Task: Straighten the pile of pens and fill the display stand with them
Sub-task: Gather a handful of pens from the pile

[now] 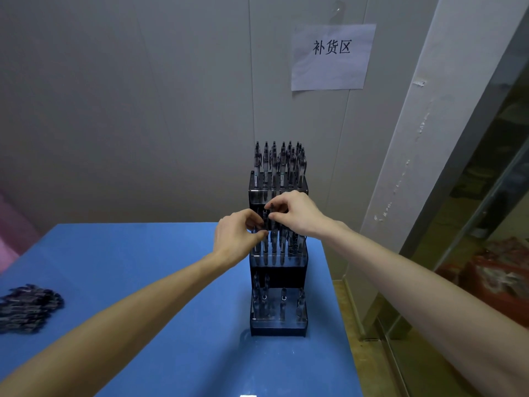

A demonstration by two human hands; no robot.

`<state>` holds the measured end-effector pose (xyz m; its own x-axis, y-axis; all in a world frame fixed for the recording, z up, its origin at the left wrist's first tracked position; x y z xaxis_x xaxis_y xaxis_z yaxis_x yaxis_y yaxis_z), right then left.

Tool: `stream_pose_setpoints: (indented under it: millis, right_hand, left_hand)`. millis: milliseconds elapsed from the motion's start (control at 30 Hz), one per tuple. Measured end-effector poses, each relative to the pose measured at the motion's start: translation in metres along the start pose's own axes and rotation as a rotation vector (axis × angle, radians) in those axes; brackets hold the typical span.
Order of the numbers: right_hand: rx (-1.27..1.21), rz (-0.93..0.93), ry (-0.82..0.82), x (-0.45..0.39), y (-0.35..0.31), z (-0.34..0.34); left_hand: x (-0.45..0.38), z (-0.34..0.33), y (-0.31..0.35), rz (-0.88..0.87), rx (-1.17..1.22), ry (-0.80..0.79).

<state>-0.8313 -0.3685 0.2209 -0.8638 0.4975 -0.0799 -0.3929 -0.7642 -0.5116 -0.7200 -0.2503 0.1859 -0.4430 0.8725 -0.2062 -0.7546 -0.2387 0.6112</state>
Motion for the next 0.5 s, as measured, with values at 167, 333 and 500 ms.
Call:
stream_pose_setpoints:
  millis: [167,333,500]
  right_hand:
    - [0.028,-0.067,-0.043,0.004,0.008,-0.015]
    - [-0.001,-0.100,-0.035,0.006,0.013,-0.021]
    - [-0.001,-0.069,-0.076,0.011,0.013,-0.020]
  left_hand:
    - [0.002,-0.003,-0.006,0.067,0.056,-0.018]
    - [0.001,-0.005,-0.005,0.087,0.040,-0.042]
    - [0.000,-0.003,-0.002,0.083,-0.019,-0.059]
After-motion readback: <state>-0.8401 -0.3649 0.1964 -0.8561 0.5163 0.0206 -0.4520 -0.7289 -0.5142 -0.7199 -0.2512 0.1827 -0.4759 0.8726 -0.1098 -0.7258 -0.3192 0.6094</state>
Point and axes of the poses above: each hand's wrist, its own x-axis away from the middle knuckle, its own z-axis out of the back of the hand, y = z × x, the point moved 7 cm from there along -x, towards the middle knuckle, and after that the axes turned 8 degrees about -y, right-handed, at the moved point
